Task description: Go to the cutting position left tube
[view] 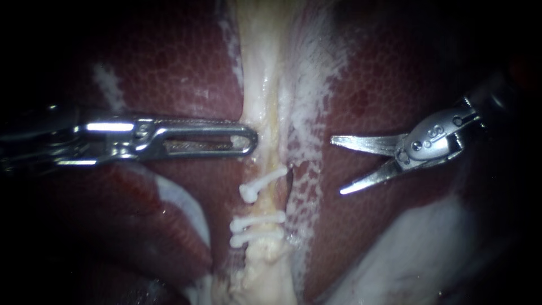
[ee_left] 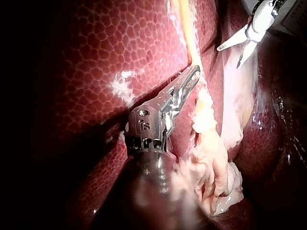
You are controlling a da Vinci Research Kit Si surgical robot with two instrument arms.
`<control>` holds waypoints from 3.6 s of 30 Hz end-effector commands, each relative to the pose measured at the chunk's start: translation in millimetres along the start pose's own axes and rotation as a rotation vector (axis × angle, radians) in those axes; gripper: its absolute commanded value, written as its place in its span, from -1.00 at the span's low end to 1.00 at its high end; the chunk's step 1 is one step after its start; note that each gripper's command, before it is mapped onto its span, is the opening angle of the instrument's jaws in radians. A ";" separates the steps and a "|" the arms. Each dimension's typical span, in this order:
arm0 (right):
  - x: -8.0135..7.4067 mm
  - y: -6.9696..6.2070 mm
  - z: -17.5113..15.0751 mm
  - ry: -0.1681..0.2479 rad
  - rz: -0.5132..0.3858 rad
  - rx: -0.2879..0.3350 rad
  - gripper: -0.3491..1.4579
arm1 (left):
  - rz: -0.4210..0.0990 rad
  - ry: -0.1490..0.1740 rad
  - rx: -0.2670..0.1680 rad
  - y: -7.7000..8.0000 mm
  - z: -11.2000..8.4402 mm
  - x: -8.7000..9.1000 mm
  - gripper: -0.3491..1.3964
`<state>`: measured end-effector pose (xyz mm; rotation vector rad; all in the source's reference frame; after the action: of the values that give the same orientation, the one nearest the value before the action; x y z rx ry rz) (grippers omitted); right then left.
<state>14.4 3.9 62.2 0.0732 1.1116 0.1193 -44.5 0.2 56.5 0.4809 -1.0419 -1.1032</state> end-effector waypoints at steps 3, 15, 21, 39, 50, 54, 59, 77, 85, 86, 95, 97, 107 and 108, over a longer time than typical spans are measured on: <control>0.0 0.0 0.0 0.000 0.000 0.000 0.98 | 0.000 0.000 0.000 0.0 0.0 0.0 -1.00; -1.1 -1.9 1.0 -0.022 -0.005 0.061 0.98 | -0.004 0.002 0.003 -0.3 -1.0 -0.5 -1.00; -1.6 -3.8 2.7 -0.011 0.015 0.123 0.98 | -0.005 0.009 0.007 -1.1 -2.4 -1.7 -1.00; -0.4 -6.6 5.4 0.034 0.108 0.230 0.96 | -0.016 -0.024 0.012 -3.0 -6.3 -3.8 -1.00; -0.3 -7.7 8.8 0.042 0.171 0.275 0.94 | -0.018 -0.028 0.009 -3.9 -7.4 -3.8 -1.00; 0.0 -7.8 9.8 0.045 0.178 0.285 0.92 | -0.018 -0.028 0.008 -3.9 -7.5 -3.8 -1.00; 0.2 -7.7 11.0 0.050 0.185 0.297 0.92 | -0.018 -0.028 0.007 -4.1 -7.6 -3.7 -1.00; 1.6 -8.2 13.7 0.078 0.199 0.373 0.90 | -0.018 -0.030 0.002 -4.2 -7.6 -3.4 -1.00; 2.3 -8.4 14.7 0.099 0.194 0.395 0.87 | -0.017 -0.031 0.001 -3.9 -7.3 -3.2 -1.00; 2.3 -8.3 14.8 0.103 0.193 0.396 0.87 | -0.017 -0.031 0.001 -3.9 -7.3 -3.1 -1.00; 2.2 -7.7 16.1 0.098 0.288 0.398 0.75 | -0.016 -0.034 -0.003 -3.9 -7.1 -3.0 -1.00; 2.1 -7.5 16.4 0.092 0.318 0.399 0.74 | -0.016 -0.034 -0.004 -3.9 -7.0 -2.9 -1.00; 2.1 -7.2 16.7 0.073 0.424 0.403 0.51 | -0.015 -0.033 -0.002 -3.8 -6.9 -2.8 -1.00; 2.1 -7.2 16.7 0.073 0.424 0.403 0.48 | -0.015 -0.033 -0.002 -3.8 -6.9 -2.8 -1.00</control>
<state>30.8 -3.0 66.9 0.6749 1.1667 0.2793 -40.6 0.0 49.1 0.4693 -1.0671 -1.1305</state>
